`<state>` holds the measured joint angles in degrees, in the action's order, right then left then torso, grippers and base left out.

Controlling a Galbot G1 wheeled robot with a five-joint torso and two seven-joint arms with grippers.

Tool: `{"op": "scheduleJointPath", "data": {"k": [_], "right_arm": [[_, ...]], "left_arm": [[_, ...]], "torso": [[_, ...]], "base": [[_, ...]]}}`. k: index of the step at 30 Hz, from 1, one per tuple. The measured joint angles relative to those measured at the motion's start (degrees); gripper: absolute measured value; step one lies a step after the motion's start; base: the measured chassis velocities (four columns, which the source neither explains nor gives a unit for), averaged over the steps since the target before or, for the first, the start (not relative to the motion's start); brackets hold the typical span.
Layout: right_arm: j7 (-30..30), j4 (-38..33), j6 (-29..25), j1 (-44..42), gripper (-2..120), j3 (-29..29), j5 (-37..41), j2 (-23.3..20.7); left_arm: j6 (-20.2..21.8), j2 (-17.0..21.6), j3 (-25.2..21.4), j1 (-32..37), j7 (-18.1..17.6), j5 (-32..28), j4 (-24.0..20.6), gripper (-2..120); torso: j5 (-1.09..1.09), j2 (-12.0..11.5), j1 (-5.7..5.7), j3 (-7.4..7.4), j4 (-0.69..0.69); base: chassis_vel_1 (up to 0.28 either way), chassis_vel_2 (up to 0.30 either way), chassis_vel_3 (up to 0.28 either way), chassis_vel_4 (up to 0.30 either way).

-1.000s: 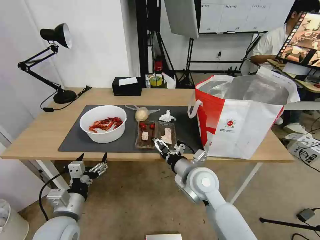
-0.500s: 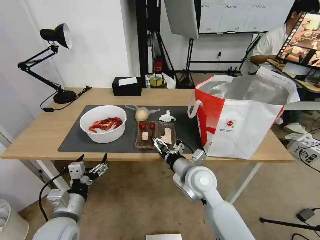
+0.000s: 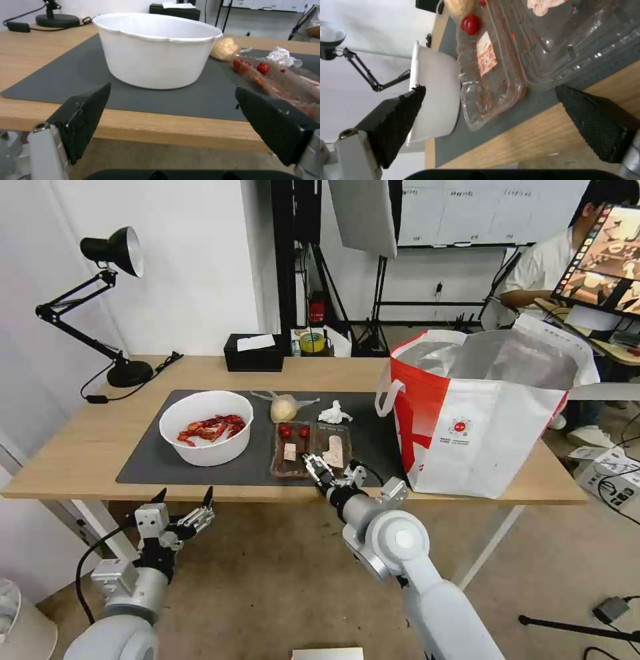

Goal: Pick up the trash from the table and place it into the takeout bag.

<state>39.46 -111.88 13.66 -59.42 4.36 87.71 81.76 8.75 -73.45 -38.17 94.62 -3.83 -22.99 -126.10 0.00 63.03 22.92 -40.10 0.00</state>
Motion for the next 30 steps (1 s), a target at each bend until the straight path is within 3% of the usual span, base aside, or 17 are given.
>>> {"op": "scheduleJointPath", "data": {"k": [30], "right_arm": [[-0.3, -1.5, -1.1, -0.5, 100, -0.2, -0.7, 0.6]], "left_arm": [[-0.1, -0.3, 0.0, 0.5, 0.1, 0.3, -0.2, 100]], "torso": [[0.00, 0.0, 0.00, 0.00, 0.01]], "base": [[0.000, 0.000, 0.000, 0.000]]}}
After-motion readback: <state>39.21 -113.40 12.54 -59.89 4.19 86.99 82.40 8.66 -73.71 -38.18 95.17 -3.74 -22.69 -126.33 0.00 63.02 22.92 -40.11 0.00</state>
